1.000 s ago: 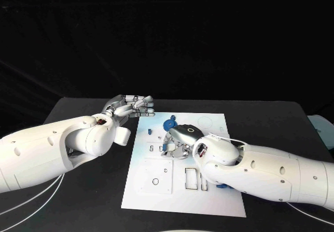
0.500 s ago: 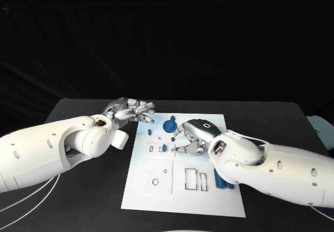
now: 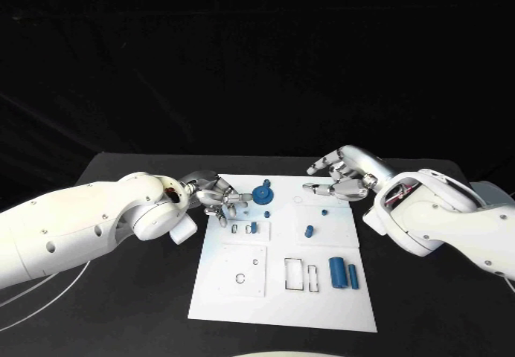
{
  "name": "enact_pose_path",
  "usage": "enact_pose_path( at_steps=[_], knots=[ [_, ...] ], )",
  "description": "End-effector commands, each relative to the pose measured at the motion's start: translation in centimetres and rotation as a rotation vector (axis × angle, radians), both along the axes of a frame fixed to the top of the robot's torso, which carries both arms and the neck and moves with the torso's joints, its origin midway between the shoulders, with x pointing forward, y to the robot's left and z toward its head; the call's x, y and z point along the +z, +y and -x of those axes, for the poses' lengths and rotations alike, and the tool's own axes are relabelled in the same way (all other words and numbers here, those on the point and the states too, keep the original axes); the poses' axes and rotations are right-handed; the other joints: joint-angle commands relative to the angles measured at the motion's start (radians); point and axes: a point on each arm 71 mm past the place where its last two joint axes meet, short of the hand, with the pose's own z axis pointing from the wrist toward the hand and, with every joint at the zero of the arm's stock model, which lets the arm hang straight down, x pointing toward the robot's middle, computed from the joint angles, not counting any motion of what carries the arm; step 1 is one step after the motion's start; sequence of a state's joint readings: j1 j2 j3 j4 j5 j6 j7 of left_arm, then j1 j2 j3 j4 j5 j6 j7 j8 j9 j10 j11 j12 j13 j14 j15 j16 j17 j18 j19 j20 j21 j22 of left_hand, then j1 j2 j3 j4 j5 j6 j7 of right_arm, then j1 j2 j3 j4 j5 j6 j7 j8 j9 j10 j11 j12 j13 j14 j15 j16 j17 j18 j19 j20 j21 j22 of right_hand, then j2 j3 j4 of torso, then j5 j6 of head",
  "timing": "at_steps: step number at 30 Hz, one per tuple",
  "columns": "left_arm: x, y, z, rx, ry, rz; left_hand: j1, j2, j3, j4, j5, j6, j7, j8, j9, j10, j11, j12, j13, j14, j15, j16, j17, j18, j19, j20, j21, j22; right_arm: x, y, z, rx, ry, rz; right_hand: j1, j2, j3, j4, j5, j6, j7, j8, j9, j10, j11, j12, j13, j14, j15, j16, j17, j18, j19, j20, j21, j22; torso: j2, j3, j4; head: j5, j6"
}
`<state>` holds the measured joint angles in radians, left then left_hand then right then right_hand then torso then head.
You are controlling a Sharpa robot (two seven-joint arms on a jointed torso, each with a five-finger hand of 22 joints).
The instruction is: Assemble the parts on the task board
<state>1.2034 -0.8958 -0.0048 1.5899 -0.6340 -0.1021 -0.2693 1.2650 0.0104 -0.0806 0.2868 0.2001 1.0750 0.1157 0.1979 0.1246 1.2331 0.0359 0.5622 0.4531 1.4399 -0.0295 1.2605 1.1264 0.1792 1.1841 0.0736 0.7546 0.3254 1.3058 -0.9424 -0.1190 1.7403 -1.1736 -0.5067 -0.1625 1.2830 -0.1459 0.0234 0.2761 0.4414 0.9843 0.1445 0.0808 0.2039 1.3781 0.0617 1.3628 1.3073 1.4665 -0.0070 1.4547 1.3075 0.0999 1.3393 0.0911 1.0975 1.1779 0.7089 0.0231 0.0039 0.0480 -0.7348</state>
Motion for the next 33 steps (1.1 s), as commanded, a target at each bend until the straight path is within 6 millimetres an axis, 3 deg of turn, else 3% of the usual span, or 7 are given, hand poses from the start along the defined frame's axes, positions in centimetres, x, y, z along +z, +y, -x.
enact_pose_path(
  at_steps=[1,4,7,11,16,21,33],
  knots=[
    [-0.4,0.2,-0.2,-0.05,0.028,-0.29,-0.015,0.009,-0.025,0.001,-0.002,0.001,-0.016,0.045,0.025,-0.021,-0.012,0.12,0.097,0.035,-0.009,0.107,0.131,0.003,-0.003,-0.014,0.066,0.042,0.0,-1.5,-0.6,-0.057,0.075,-0.105,0.0,0.007,-0.007,-0.001,0.007,-0.001,0.0,-0.001,0.002,-0.006,0.0,-0.004,0.042,0.048,-0.006,-0.007,0.033,0.008,-0.006,0.001,-0.006,-0.002,-0.007,-0.0002,-0.0004,0.003,-0.003],
    [-0.2,-0.3,-0.4,-0.083,0.014,-0.383,-0.024,0.02,-0.049,0.003,-0.002,0.003,-0.028,0.092,0.057,0.021,-0.024,0.328,0.309,0.067,-0.021,0.176,0.227,0.004,-0.008,-0.024,0.124,0.08,0.0,-2.3,-0.9,-0.08,0.082,-0.108,0.0,0.007,-0.008,-0.001,0.008,0.0,0.0,0.0,0.002,-0.006,0.0,-0.004,0.042,0.048,-0.006,-0.007,0.033,0.008,-0.005,0.001,-0.007,-0.002,-0.008,0.0008,0.0001,0.004,-0.004],
    [0.1,-0.9,-0.7,-0.102,-0.013,-0.452,-0.023,0.028,-0.07,0.005,-0.001,-0.007,-0.038,0.134,0.091,0.066,-0.032,0.487,0.484,0.088,-0.028,0.218,0.291,-0.003,-0.001,-0.032,0.197,0.158,0.0,-2.7,-1.0,-0.093,0.09,-0.106,0.0,0.008,-0.009,-0.001,0.009,0.001,0.0,0.0,0.002,-0.005,0.0,-0.003,0.043,0.048,-0.006,-0.007,0.034,0.008,-0.005,0.001,-0.006,-0.002,-0.008,0.0015,-0.001,0.005,-0.004],
    [0.3,-1.8,-0.9,-0.118,-0.027,-0.494,-0.024,0.034,-0.09,0.005,-0.001,-0.015,-0.045,0.177,0.129,0.101,-0.039,0.589,0.601,0.101,-0.034,0.246,0.336,-0.014,0.015,-0.037,0.269,0.247,0.0,-3.0,-1.3,-0.104,0.095,-0.102,0.0,0.008,-0.01,-0.002,0.009,0.001,0.0,0.001,0.002,-0.006,0.0,-0.004,0.042,0.048,-0.006,-0.007,0.034,0.008,-0.005,0.001,-0.008,-0.003,-0.005,0.0007,-0.0001,0.002,-0.004],
    [0.6,-3.1,-1.2,-0.135,-0.032,-0.524,-0.036,0.04,-0.113,0.006,-0.001,-0.026,-0.051,0.213,0.17,0.118,-0.044,0.636,0.659,0.111,-0.038,0.266,0.369,-0.023,0.027,-0.04,0.325,0.32,-0.1,-3.2,-1.5,-0.112,0.099,-0.095,0.0,0.008,-0.012,-0.002,0.011,0.003,-0.001,0.002,0.003,-0.006,-0.001,-0.004,0.042,0.048,-0.007,-0.007,0.033,0.009,-0.005,0.001,-0.009,-0.003,-0.006,0.0008,-0.0018,0.005,-0.01],
    [0.8,-3.9,-1.4,-0.15,-0.027,-0.546,-0.05,0.04,-0.124,0.006,-0.001,-0.032,-0.053,0.226,0.187,0.122,-0.045,0.648,0.674,0.112,-0.039,0.27,0.376,-0.025,0.029,-0.041,0.341,0.339,-0.2,-3.2,-1.6,-0.115,0.1,-0.089,0.0,0.008,-0.013,-0.002,0.011,0.004,-0.001,0.003,0.004,-0.005,-0.001,-0.004,0.042,0.048,-0.007,-0.008,0.033,0.008,-0.004,0.001,-0.009,-0.003,-0.005,0.0003,0.0006,0.002,-0.013],
    [0.9,-5.6,-1.8,-0.19,-0.034,-0.662,-0.059,0.049,-0.13,0.006,0.0,-0.041,-0.053,0.234,0.2,0.119,-0.045,0.648,0.676,0.113,-0.039,0.272,0.379,-0.026,0.026,-0.041,0.35,0.348,-0.4,-3.0,-1.9,-0.111,0.114,-0.077,-0.002,0.012,-0.022,-0.002,0.026,0.006,-0.003,0.005,0.005,-0.007,-0.003,-0.006,0.038,0.048,-0.009,-0.012,0.028,0.01,-0.005,-0.001,-0.02,-0.011,-0.006,0.0015,-0.0011,0.005,-0.022]
  ],
)
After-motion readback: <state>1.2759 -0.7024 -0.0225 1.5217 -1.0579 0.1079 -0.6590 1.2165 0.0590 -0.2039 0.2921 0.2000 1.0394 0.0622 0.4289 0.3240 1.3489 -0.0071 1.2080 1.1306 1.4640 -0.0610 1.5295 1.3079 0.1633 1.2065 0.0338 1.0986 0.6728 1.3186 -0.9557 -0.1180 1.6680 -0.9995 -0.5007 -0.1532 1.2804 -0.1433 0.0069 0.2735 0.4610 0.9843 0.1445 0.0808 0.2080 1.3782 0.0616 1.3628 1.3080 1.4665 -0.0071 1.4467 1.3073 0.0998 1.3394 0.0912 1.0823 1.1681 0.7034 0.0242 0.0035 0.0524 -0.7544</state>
